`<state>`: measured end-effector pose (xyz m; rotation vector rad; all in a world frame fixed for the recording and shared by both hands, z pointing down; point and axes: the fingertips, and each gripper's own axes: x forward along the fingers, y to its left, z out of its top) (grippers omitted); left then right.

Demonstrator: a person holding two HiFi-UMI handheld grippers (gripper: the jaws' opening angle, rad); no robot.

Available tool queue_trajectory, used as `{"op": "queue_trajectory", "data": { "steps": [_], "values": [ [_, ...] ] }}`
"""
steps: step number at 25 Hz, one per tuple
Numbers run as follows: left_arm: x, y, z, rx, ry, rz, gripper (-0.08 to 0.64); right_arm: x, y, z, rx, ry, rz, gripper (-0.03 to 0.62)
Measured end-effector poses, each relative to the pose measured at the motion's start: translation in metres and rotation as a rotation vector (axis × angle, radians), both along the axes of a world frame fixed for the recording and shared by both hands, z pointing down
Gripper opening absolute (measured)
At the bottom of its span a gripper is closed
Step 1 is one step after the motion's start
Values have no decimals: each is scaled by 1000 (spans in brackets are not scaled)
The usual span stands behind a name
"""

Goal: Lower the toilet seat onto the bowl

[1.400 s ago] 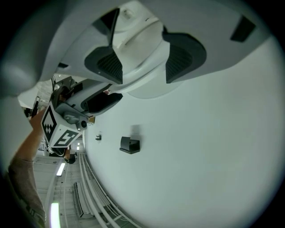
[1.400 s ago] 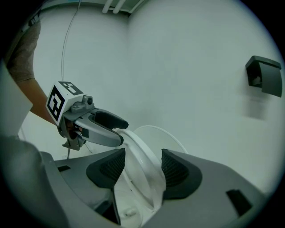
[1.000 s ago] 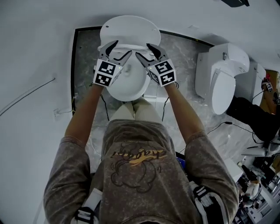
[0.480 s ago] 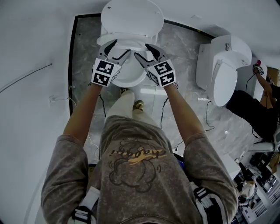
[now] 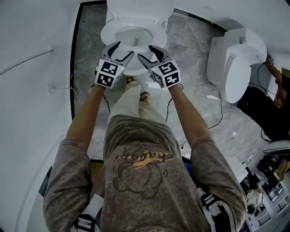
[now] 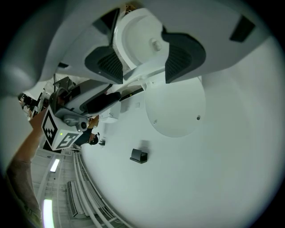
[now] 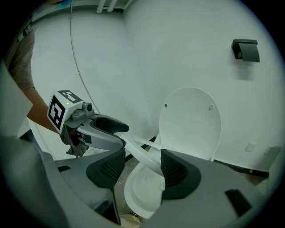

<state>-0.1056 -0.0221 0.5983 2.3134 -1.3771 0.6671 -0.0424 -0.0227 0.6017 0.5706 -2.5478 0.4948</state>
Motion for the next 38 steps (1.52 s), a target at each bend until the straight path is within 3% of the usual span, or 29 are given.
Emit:
{"op": "queue_trajectory", "data": {
  "steps": [10, 26, 38],
  "values": [
    [2, 56, 61, -118, 24, 5, 291, 1, 50, 56, -144, 3, 2, 256],
    [13, 126, 209, -380, 42, 3, 291, 5, 113, 200, -355, 124, -18, 256],
    [14, 138, 313, -468, 70, -36, 291, 4, 124, 303, -418, 189, -11, 256]
  ]
}}
